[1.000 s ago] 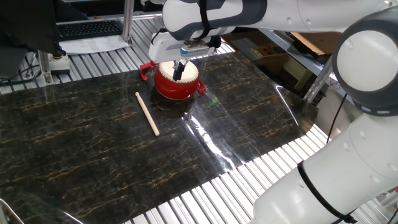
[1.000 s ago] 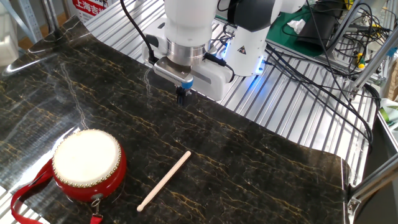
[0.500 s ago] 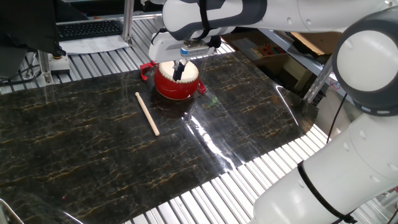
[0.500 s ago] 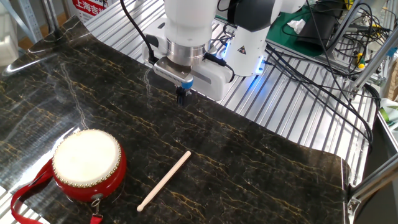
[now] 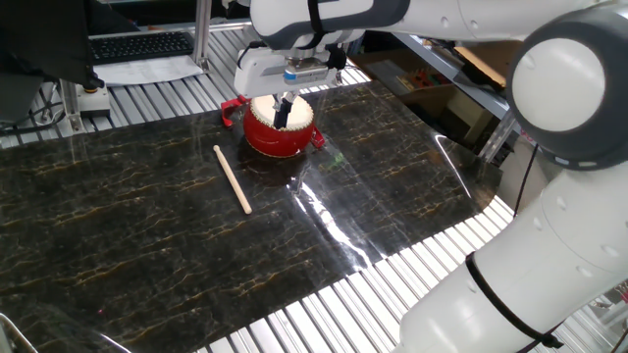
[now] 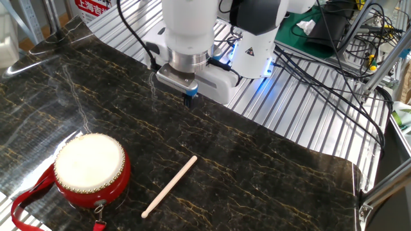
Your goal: Play the drum
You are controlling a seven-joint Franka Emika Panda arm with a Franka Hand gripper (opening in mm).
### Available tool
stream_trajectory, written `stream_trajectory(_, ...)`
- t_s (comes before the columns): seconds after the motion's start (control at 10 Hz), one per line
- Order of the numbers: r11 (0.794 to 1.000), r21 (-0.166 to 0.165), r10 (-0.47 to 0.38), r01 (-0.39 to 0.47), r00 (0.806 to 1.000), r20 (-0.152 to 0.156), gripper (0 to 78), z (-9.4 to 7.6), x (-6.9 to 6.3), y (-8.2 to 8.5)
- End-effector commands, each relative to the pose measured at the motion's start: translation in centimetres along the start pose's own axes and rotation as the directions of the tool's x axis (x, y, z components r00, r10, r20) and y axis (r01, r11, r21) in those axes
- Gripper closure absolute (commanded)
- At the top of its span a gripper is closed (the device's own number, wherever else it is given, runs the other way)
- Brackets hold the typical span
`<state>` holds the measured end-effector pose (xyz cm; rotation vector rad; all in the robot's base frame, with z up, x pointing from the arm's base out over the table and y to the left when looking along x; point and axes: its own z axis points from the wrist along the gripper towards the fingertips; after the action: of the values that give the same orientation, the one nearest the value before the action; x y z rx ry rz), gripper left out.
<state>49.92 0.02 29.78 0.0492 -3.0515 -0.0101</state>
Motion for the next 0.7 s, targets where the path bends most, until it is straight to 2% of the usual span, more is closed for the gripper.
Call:
stream_trajectory(0.1,0.999,-0.027,-0.022,0.021,1.000,-0.019,77.6,1.5,-0.3,-0.6)
stream_trajectory(0.3,0.999,-0.040,-0.021,0.020,1.000,-0.015,77.6,2.2,-1.0,-0.9)
stream_trajectory(0.6,1.000,-0.028,-0.011,0.011,1.000,0.006,77.6,1.6,-2.9,-1.1)
stream_trajectory(0.7,1.000,-0.022,0.007,-0.006,1.000,0.030,77.6,1.9,-3.4,-0.7)
